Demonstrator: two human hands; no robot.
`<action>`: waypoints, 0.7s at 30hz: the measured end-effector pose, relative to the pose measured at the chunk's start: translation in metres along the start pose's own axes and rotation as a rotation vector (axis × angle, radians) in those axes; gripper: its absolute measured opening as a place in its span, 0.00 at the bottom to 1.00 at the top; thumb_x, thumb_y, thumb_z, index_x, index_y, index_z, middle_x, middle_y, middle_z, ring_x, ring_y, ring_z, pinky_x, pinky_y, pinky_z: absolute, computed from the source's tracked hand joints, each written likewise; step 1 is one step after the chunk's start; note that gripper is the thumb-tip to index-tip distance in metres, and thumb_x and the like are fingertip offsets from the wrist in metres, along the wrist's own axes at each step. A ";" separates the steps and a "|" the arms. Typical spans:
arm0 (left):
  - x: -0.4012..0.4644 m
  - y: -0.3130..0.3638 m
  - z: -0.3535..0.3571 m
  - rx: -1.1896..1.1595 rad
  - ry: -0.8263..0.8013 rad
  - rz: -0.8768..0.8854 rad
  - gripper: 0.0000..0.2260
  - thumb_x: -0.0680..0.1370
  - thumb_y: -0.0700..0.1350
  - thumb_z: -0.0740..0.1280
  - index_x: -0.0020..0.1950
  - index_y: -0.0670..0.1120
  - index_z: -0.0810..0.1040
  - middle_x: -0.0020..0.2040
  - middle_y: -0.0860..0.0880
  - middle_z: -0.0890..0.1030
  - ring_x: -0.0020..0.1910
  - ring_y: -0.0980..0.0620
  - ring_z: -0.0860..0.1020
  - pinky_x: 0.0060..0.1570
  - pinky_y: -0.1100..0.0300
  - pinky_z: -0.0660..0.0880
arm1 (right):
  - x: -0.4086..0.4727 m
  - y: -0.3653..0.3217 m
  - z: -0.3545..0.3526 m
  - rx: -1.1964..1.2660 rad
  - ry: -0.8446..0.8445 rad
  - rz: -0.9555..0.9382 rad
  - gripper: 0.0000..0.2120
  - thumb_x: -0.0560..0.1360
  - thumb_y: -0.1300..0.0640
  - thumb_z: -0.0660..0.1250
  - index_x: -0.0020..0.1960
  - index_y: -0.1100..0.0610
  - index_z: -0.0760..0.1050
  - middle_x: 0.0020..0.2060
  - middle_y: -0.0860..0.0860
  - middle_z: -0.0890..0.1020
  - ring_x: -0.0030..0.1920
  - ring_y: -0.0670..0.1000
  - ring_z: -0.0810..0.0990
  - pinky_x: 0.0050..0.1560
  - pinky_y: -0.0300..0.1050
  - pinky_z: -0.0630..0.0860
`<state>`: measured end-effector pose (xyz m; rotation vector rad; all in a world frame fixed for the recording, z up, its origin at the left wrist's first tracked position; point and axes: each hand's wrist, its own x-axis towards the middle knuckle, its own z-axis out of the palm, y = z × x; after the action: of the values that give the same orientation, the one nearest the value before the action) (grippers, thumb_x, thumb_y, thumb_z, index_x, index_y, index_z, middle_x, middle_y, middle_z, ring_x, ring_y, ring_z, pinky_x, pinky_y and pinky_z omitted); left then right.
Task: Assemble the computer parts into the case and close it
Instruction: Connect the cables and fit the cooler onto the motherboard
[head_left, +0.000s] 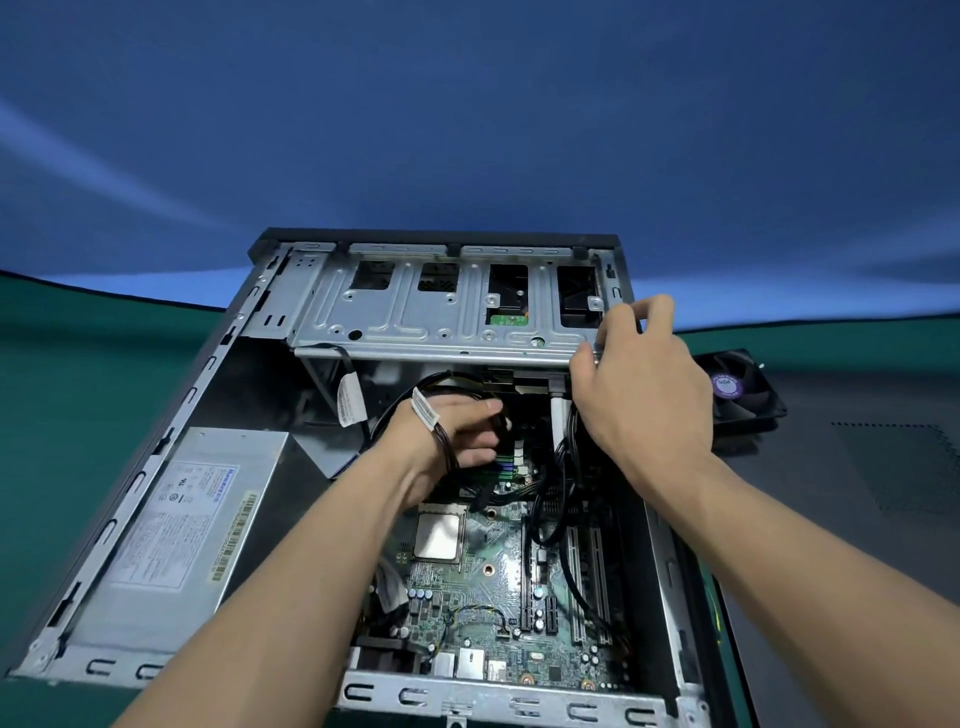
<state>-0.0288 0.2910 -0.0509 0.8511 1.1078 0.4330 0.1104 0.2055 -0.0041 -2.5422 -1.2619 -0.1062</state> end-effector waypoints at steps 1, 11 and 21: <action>0.000 0.000 0.000 -0.013 -0.025 -0.016 0.04 0.73 0.36 0.71 0.42 0.40 0.77 0.40 0.40 0.79 0.23 0.56 0.76 0.24 0.65 0.76 | 0.000 0.000 0.000 0.006 0.002 -0.001 0.14 0.80 0.50 0.55 0.58 0.59 0.69 0.60 0.54 0.66 0.39 0.55 0.69 0.32 0.45 0.59; 0.001 0.000 -0.002 -0.102 -0.193 -0.068 0.11 0.62 0.31 0.72 0.44 0.33 0.81 0.38 0.41 0.82 0.34 0.48 0.82 0.34 0.59 0.80 | 0.001 0.001 0.003 0.016 0.019 -0.002 0.14 0.79 0.51 0.55 0.58 0.59 0.69 0.59 0.55 0.66 0.39 0.55 0.68 0.31 0.46 0.57; -0.010 -0.008 0.012 0.431 -0.158 0.102 0.06 0.73 0.26 0.65 0.41 0.35 0.75 0.35 0.40 0.75 0.28 0.48 0.74 0.32 0.56 0.78 | 0.001 0.002 0.002 0.017 0.018 -0.012 0.14 0.79 0.51 0.55 0.59 0.59 0.69 0.60 0.55 0.66 0.41 0.56 0.68 0.34 0.45 0.59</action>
<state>-0.0223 0.2746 -0.0486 1.3019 1.0285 0.2062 0.1121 0.2058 -0.0067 -2.5140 -1.2661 -0.1208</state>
